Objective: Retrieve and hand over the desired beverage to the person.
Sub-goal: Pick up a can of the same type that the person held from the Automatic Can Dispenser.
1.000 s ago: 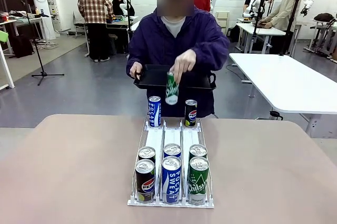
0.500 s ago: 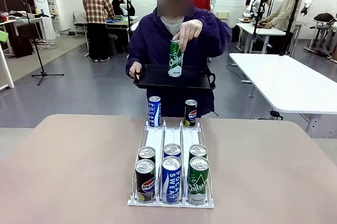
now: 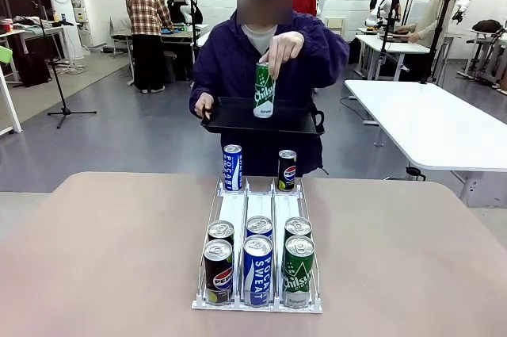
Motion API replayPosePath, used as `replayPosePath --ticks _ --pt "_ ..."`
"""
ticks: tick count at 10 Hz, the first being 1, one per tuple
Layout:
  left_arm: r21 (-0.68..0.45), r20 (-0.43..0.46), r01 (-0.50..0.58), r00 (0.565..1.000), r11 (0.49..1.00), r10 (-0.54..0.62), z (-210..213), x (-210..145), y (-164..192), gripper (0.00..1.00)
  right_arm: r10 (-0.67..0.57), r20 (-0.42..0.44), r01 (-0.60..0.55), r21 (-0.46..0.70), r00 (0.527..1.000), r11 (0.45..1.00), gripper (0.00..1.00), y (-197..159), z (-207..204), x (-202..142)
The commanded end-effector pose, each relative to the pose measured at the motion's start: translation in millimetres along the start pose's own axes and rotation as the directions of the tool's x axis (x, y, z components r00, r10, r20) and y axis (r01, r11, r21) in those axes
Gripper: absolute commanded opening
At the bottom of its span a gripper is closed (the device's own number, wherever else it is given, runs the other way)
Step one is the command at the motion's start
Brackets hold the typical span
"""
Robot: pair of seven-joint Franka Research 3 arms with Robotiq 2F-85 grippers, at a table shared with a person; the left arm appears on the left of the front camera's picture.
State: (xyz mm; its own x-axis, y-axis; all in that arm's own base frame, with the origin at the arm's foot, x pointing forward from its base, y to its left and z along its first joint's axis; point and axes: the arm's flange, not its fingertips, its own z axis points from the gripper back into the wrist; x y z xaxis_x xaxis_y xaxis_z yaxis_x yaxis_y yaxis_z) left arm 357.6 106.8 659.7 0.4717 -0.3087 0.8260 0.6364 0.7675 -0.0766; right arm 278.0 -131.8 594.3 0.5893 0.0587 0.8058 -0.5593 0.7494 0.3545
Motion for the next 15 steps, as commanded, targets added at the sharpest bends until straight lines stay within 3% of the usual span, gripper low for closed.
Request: replayPosePath --ticks 1,15 --pt "0.009 0.013 0.003 1.0 1.0 -0.003 -2.0 0.6 0.3 1.0 0.007 0.007 -0.007 0.024 1.0 1.0 1.0 -1.1 -1.7 1.6" --pt "0.009 0.013 0.003 1.0 1.0 -0.003 -2.0 0.6 0.3 1.0 0.007 0.007 -0.007 0.024 1.0 1.0 1.0 -1.1 -1.7 1.6"
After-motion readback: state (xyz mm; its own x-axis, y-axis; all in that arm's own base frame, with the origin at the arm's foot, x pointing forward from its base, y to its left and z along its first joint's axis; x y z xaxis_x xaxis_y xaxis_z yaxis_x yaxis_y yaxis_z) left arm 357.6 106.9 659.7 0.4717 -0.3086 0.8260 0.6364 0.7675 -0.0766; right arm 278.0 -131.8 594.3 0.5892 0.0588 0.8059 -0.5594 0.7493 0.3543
